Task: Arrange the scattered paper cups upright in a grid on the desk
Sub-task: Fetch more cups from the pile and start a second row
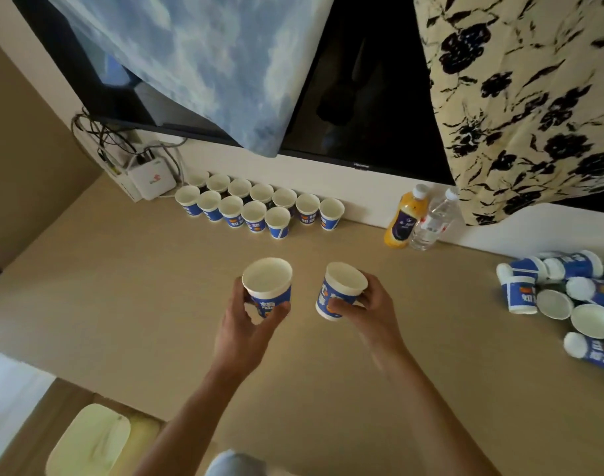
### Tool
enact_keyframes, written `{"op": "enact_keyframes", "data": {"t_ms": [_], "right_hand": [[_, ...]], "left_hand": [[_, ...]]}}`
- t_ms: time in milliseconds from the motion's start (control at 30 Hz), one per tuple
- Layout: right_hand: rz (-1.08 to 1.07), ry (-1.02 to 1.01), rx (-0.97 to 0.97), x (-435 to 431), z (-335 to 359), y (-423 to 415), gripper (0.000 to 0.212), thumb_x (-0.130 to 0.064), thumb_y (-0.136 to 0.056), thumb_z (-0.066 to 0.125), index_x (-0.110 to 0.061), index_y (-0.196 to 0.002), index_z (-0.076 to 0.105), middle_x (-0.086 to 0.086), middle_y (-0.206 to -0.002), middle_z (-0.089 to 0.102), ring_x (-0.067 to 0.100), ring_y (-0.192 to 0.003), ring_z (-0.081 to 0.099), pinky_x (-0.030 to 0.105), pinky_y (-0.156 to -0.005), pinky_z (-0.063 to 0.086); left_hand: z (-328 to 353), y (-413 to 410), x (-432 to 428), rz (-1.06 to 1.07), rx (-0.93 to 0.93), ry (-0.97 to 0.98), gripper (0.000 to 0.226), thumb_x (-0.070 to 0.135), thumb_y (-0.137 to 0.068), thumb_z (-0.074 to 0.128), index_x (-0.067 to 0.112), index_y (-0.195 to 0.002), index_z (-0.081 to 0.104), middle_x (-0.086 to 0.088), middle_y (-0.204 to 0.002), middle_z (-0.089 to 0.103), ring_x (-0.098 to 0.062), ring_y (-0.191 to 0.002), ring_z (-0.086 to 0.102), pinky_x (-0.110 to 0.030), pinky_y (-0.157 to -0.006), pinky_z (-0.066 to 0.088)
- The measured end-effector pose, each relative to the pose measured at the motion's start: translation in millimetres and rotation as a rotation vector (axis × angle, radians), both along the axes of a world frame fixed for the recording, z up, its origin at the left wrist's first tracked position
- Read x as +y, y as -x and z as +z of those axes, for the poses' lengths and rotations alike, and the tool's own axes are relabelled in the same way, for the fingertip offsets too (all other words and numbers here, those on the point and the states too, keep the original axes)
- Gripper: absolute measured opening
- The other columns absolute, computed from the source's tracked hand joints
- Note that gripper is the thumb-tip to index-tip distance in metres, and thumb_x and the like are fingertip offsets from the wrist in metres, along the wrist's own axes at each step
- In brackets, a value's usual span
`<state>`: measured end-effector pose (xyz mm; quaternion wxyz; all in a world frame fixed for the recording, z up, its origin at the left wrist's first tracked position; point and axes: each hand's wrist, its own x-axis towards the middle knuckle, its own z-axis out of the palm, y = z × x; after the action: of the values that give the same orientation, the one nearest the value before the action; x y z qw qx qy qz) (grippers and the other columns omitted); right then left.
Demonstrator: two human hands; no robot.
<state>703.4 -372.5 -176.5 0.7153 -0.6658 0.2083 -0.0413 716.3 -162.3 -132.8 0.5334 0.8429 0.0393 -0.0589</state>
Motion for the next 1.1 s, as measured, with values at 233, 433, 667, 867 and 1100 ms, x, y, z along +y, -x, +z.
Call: {"op": "enact_keyframes", "data": {"t_ms": [233, 433, 667, 867, 1100], "right_hand": [[-0.105, 0.130, 0.062, 20, -65, -89, 0.067, -0.020, -0.061, 0.089, -0.029, -0.119, 0.057, -0.008, -0.117, 0.067, 0.016, -0.106, 0.067, 0.033, -0.086, 0.058], [-0.140, 0.349, 0.058, 40, -106, -159, 0.061, -0.017, -0.068, 0.085, -0.019, -0.122, 0.056, -0.009, -0.110, 0.067, 0.011, -0.097, 0.065, 0.021, -0.083, 0.051], [-0.170, 0.486, 0.056, 40, -145, -214, 0.069, -0.015, -0.069, 0.087, -0.011, -0.128, 0.052, -0.008, -0.108, 0.064, -0.002, -0.089, 0.059, 0.013, -0.081, 0.047], [-0.206, 0.531, 0.063, 40, -165, -240, 0.077, -0.020, -0.066, 0.086, -0.010, -0.134, 0.050, -0.001, -0.121, 0.066, 0.012, -0.106, 0.063, 0.026, -0.092, 0.050], [-0.222, 0.559, 0.056, 43, -174, -249, 0.070, -0.017, -0.070, 0.085, -0.008, -0.131, 0.052, 0.003, -0.118, 0.066, 0.016, -0.105, 0.063, 0.028, -0.092, 0.049]], "left_hand": [[-38, -51, 17, -0.035, 0.037, -0.039, 0.055, 0.031, -0.075, 0.085, 0.043, -0.113, 0.047, 0.034, -0.102, 0.061, 0.009, -0.097, 0.056, -0.021, -0.071, 0.043], [-64, -85, 29, -0.073, 0.106, -0.017, 0.055, 0.027, -0.076, 0.085, 0.040, -0.115, 0.049, 0.034, -0.105, 0.059, 0.007, -0.099, 0.057, -0.019, -0.072, 0.044], [-88, -121, 37, -0.090, 0.111, 0.002, 0.067, 0.039, -0.067, 0.083, 0.030, -0.126, 0.052, 0.020, -0.114, 0.063, -0.001, -0.103, 0.059, -0.026, -0.076, 0.050], [-98, -145, 40, -0.099, 0.120, 0.020, 0.067, 0.032, -0.069, 0.086, 0.028, -0.128, 0.052, 0.018, -0.116, 0.063, 0.002, -0.101, 0.058, -0.029, -0.078, 0.050], [-97, -160, 37, -0.107, 0.120, 0.048, 0.070, 0.039, -0.066, 0.081, 0.029, -0.129, 0.052, 0.017, -0.117, 0.063, -0.001, -0.105, 0.058, -0.028, -0.078, 0.049]]}}
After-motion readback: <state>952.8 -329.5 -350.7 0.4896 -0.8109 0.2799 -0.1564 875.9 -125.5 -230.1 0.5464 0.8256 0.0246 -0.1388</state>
